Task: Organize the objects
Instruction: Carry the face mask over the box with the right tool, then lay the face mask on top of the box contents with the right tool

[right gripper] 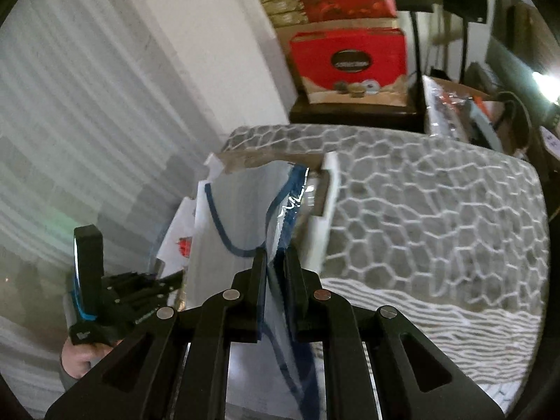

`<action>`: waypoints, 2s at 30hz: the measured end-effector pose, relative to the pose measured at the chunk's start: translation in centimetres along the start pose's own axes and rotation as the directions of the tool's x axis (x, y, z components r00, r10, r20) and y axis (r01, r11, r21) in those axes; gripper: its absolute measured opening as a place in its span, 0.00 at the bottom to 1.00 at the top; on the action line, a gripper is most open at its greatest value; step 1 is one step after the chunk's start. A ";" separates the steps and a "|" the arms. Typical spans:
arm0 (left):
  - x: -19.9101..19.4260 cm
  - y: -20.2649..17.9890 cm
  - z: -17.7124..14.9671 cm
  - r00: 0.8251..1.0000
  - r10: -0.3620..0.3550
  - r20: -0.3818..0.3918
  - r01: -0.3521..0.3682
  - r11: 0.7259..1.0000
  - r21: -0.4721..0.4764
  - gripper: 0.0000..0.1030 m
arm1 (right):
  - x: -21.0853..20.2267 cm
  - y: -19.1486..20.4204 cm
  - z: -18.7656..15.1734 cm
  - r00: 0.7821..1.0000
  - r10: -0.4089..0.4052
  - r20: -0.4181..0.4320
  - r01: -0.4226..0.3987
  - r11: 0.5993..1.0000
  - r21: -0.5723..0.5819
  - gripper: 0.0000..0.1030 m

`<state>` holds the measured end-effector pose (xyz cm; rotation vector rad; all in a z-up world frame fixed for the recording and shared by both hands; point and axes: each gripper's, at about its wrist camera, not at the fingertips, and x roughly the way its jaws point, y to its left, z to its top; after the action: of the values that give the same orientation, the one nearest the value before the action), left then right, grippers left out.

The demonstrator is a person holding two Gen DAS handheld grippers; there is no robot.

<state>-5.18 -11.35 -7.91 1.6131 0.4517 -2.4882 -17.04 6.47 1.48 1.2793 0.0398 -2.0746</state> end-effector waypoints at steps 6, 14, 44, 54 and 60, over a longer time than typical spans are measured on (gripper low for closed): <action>0.0 0.0 -0.1 1.000 -0.004 0.001 0.004 1.000 -0.001 0.16 | 3.8 3.0 0.2 0.998 0.035 -0.050 -0.039 0.995 -0.092 0.09; -0.1 0.3 0.0 1.000 -0.017 0.001 0.017 1.000 -0.007 0.16 | 7.2 6.5 -0.8 0.994 0.020 -0.104 -0.045 0.969 -0.244 0.09; -0.3 0.6 0.0 1.000 -0.022 0.004 0.022 1.000 -0.012 0.16 | 9.4 5.7 -1.5 0.994 -0.039 -0.106 -0.004 0.924 -0.381 0.10; -0.5 0.7 0.2 1.000 -0.028 0.008 0.028 0.999 -0.018 0.16 | 9.7 4.5 -1.8 0.985 0.013 -0.174 -0.063 0.956 -0.286 0.15; -0.7 0.7 0.1 1.000 -0.024 0.011 0.024 1.000 -0.015 0.16 | 10.1 4.7 -2.1 0.981 0.055 -0.183 -0.100 0.964 -0.247 0.44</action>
<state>-4.79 -12.11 -7.34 1.5972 0.4901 -2.5033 -15.58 -1.73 -6.12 1.2771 0.3210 -1.8178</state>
